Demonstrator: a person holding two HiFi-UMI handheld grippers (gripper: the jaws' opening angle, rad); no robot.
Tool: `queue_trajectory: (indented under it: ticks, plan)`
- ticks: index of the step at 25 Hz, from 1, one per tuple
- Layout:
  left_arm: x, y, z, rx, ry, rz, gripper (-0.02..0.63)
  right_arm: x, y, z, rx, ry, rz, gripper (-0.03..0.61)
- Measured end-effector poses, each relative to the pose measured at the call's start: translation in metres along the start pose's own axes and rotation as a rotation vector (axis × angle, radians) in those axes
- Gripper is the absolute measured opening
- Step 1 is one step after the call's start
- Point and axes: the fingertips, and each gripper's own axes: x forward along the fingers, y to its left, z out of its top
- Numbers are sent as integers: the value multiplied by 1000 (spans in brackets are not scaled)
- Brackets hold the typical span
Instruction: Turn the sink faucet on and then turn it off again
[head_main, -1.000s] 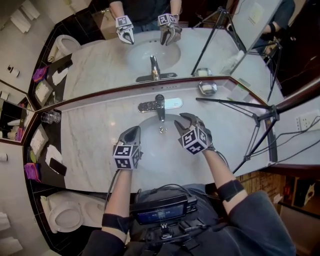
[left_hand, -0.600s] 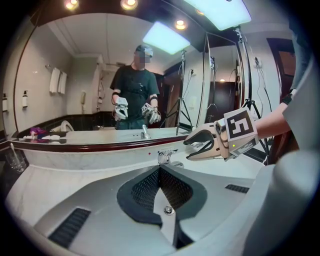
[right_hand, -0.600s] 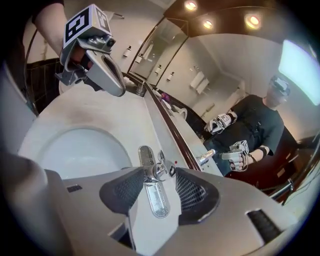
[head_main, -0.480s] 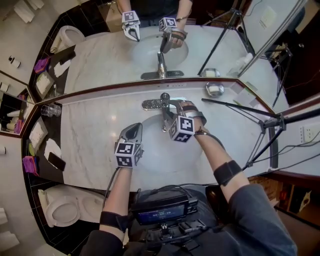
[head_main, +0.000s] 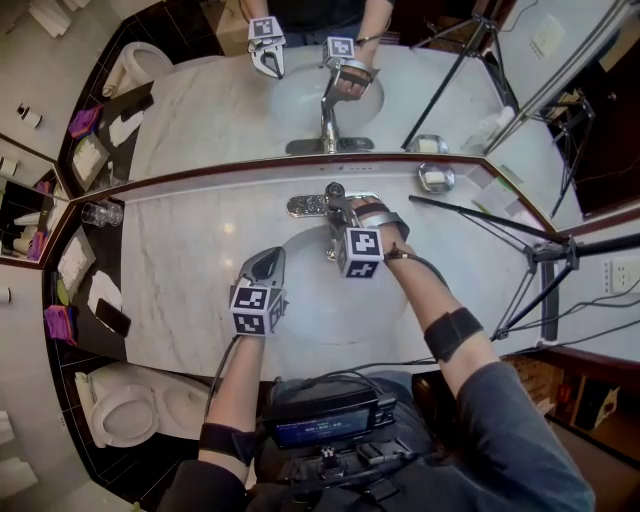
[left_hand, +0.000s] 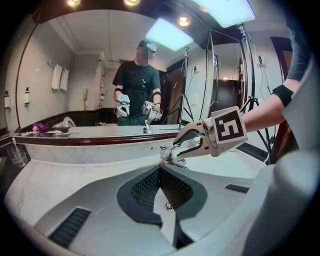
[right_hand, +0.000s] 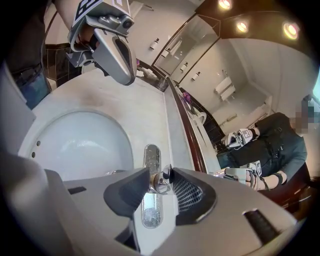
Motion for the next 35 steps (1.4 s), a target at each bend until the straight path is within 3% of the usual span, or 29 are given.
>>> queue_trajectory:
  ticks: [11, 16, 22, 35]
  plan:
    - [1, -7, -11, -24, 15, -12, 2, -1, -1, 2, 21, 18, -19, 144]
    - [1, -5, -12, -28, 13, -9, 2, 1, 26, 2, -6, 33, 39, 120]
    - [0, -3, -14, -30, 13, -5, 2, 4, 33, 1, 3, 38, 44, 121]
    - [-7, 0, -19, -33, 14, 20, 2, 4, 32, -1, 14, 35, -9, 121]
